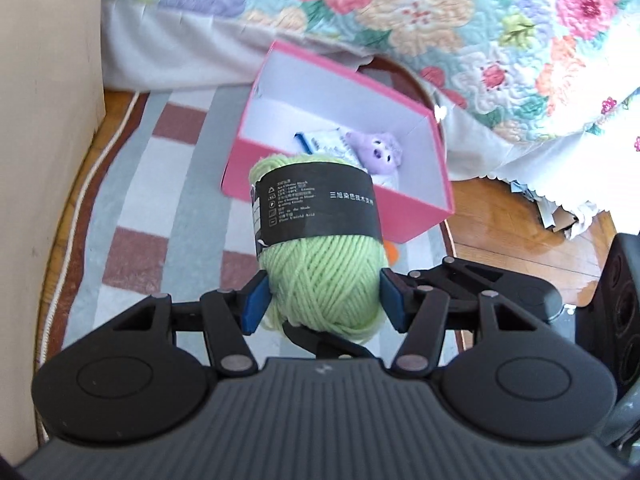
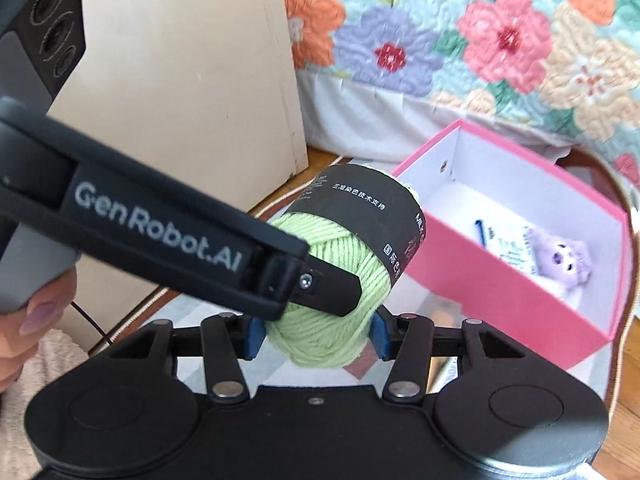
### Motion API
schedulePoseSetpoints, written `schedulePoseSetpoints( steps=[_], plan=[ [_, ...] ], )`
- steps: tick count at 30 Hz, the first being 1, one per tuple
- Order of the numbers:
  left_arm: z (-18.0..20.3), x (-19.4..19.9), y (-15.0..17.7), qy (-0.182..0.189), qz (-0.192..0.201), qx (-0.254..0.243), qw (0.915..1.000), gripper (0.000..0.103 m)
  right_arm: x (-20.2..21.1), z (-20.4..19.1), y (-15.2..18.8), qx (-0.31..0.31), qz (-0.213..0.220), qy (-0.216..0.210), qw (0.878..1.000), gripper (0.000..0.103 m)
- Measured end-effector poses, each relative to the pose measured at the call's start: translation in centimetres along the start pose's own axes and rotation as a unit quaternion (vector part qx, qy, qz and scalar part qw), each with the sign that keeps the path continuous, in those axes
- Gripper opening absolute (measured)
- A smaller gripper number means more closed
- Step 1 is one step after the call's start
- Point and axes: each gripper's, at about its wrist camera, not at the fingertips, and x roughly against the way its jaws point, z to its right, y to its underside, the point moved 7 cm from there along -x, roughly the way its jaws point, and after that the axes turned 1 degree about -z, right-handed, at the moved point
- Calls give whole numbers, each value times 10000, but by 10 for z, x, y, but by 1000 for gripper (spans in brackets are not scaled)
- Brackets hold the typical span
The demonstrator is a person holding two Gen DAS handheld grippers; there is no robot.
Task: Organize objects
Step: 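Close the left gripper on the green yarn ball and lift, then carry the yarn ball with the left gripper into the pink box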
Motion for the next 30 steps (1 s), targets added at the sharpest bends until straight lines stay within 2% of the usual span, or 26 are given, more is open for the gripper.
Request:
schedulePoseSetpoints(
  steps=[5, 11, 15, 19, 24, 30],
  plan=[
    [32, 17, -18, -202, 230, -380, 9988, 57, 32, 2, -9, 20, 286, 90, 9995, 56],
    [56, 29, -46, -279, 443, -672, 9964, 58, 40, 11, -40, -64, 603, 264, 9978, 56],
    [64, 22, -68, -253, 475, -769, 9956, 58, 38, 27, -55, -96, 703, 388, 9967, 56],
    [58, -6, -89, -242, 523, -733, 9956, 59, 18, 52, -68, -265, 628, 417, 9968, 56],
    [36, -57, -114, -202, 400, -427, 9981, 59, -21, 80, -79, -535, 463, 496, 9963, 56],
    [13, -127, -145, -407, 10, -328, 9986, 59, -84, 124, -87, -1146, 152, 129, 9932, 56]
  ],
)
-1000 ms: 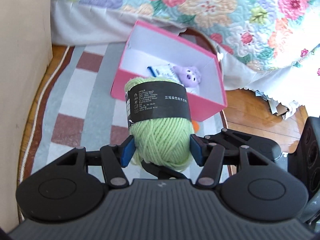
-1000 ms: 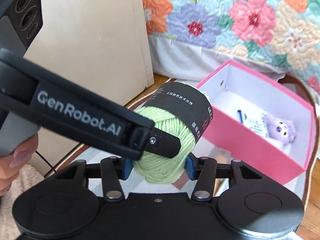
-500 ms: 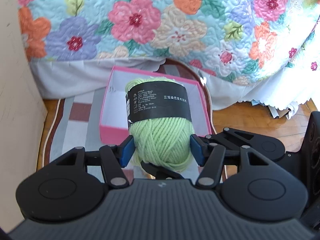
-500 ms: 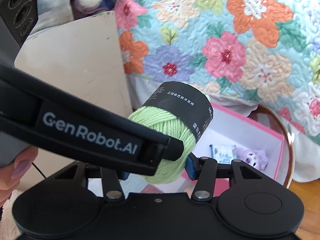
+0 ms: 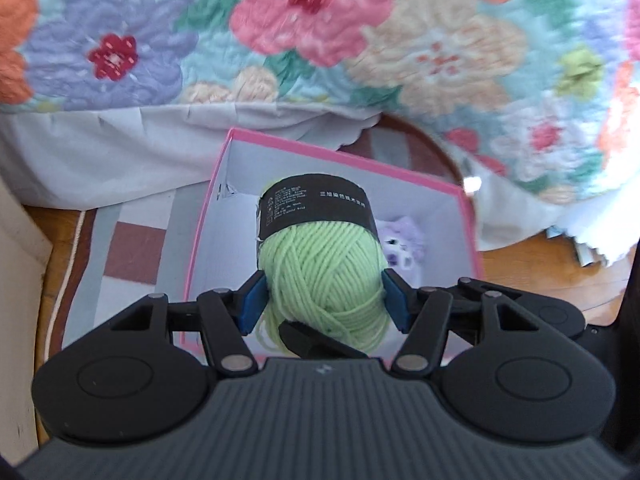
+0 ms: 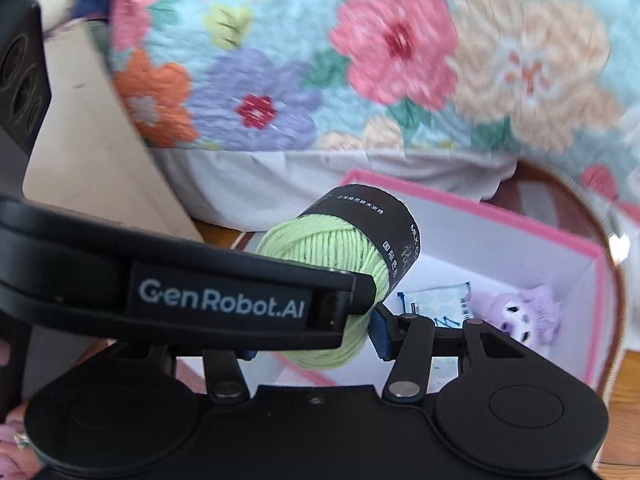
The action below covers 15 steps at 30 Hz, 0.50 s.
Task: Organize objects
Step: 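Carry the yarn ball with the left gripper into the pink box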
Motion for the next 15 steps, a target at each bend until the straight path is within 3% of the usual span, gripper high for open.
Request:
schedulePoseSetpoints(
  steps=[4, 6, 8, 15],
  plan=[
    [-13, -42, -6, -336, -250, 26, 9991, 56, -36, 18, 2, -422, -305, -312, 9982, 56],
    [-21, -55, -4, -483, -385, 82, 9981, 56, -49, 17, 6, -322, -386, -327, 9982, 56],
    [-29, -63, -2, -562, -493, 155, 9971, 54, -60, 13, 12, -157, -457, -341, 9982, 56],
    [-33, -72, 3, -855, -588, -36, 9946, 50, -77, 26, 20, -687, -575, -687, 9936, 56]
  ],
)
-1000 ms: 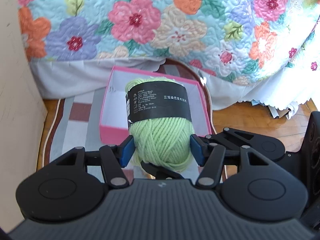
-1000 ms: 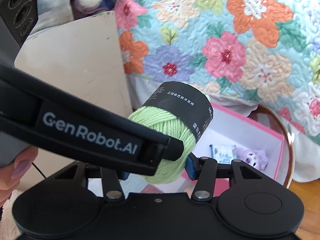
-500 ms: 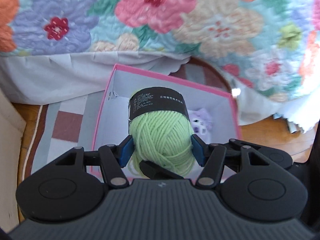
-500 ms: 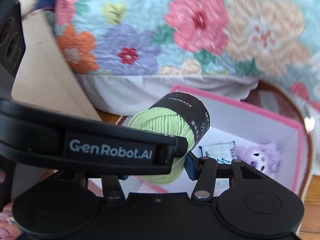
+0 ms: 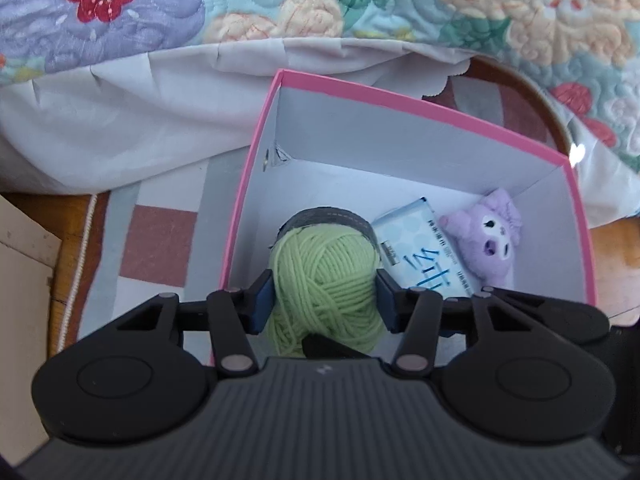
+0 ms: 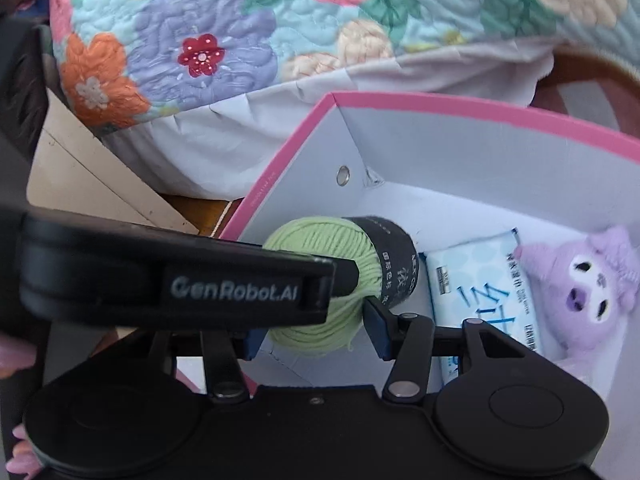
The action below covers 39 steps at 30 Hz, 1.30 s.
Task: Organize objects
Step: 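Carry the yarn ball with the left gripper into the pink box, then open the left gripper to release the yarn ball and withdraw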
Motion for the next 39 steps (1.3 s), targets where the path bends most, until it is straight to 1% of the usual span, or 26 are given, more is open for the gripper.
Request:
schedulePoseSetpoints(
  steps=[4, 7, 9, 13, 15, 16, 17, 18, 20, 22, 24, 28, 30, 32, 34, 35, 37, 39],
  plan=[
    [0, -2, 1, -140, 11, -98, 9999, 50, -3, -3, 5, 171, -247, -82, 9995, 56],
    [1, -3, 2, -253, -24, -198, 9995, 50, 1, -1, 6, 320, -223, 24, 9992, 56],
    [1, -1, 1, -306, -16, -209, 9993, 50, 2, 2, 5, 290, -225, 57, 9993, 56],
    [0, 8, 0, -214, 110, -65, 9997, 50, -3, 6, 5, 120, -270, 9, 9996, 60],
    [0, 10, 0, -150, 113, -36, 9998, 47, -5, 6, 6, 133, -227, 66, 9996, 59],
    [-1, 11, 0, -105, 114, -30, 9999, 43, -5, 6, 5, 195, -139, 139, 9996, 57],
    [-1, 12, 0, -51, 110, -10, 9999, 40, -6, 4, 4, 295, -43, 180, 9994, 47],
    [-2, 11, 0, -12, 86, 19, 10000, 36, -6, 3, 3, 383, 14, 231, 9990, 43],
    [-6, 7, 0, 15, 18, 104, 9999, 32, -8, 3, 0, 435, 61, 388, 9983, 41],
    [-9, 2, 0, -11, -34, 160, 9999, 30, -12, 2, -2, 464, 4, 380, 9982, 40],
    [-11, 0, 2, -65, -33, 135, 9999, 24, -17, 3, -2, 470, -72, 404, 9981, 40],
    [-11, 9, 5, -84, 63, 109, 9999, 24, -14, 2, 3, 323, -173, 292, 9989, 41],
    [-11, 18, 8, -109, 109, 79, 9999, 25, 1, -1, 8, 300, -55, 332, 9990, 41],
    [-10, 30, 11, -121, 182, 43, 9998, 26, 24, -5, 16, 282, 158, 452, 9985, 43],
    [-9, 44, 15, -125, 207, 20, 9997, 34, 47, -10, 24, 288, 371, 533, 9975, 44],
    [-9, 51, 18, -147, 208, 15, 9997, 36, 58, -12, 27, 311, 423, 566, 9970, 45],
    [-8, 64, 23, -189, 180, -49, 9996, 41, 78, -19, 30, 464, 511, 767, 9947, 45],
    [-7, 77, 30, -197, 149, -84, 9997, 44, 99, -29, 30, 657, 667, 910, 9914, 47]
  ],
)
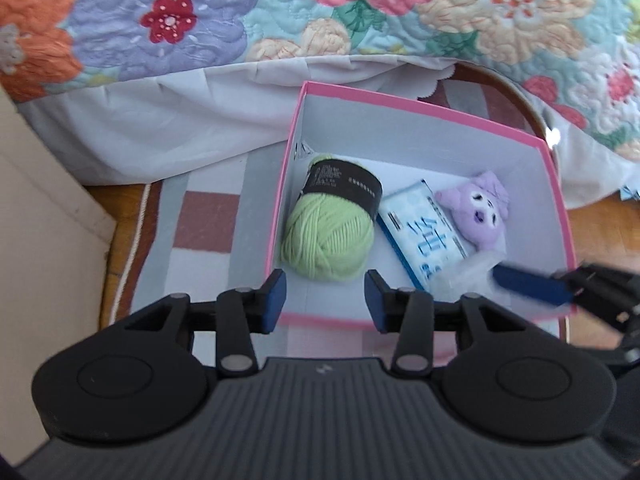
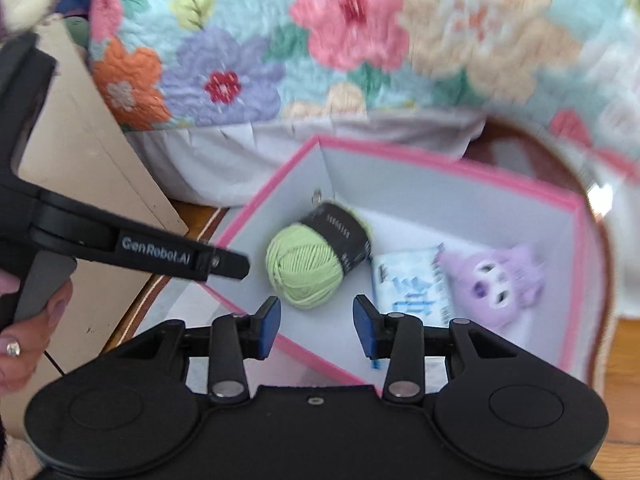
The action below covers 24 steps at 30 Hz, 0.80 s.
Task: Organize objects
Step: 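Open the left gripper to release the yarn ball and withdraw, then move the left tool toward the beige-and-gold cosmetic tube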
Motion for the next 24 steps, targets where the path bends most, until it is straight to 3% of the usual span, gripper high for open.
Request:
schedulePoseSetpoints(
  steps=[4, 16, 20, 24],
  plan=[
    [-3, 26, 11, 22, -77, -9, 10000, 52, 41, -11, -5, 136, 257, 31, 9996, 52],
    [10, 103, 40, 54, 110, -489, 9987, 64, 119, -56, 18, 705, 255, 13, 9972, 63],
    [15, 113, 55, 419, -13, -461, 9981, 68, 134, -70, 29, 989, 220, 55, 9948, 81],
    [17, 114, 74, 542, -71, -394, 9977, 69, 137, -71, 39, 1001, 127, 174, 9947, 83]
  ],
)
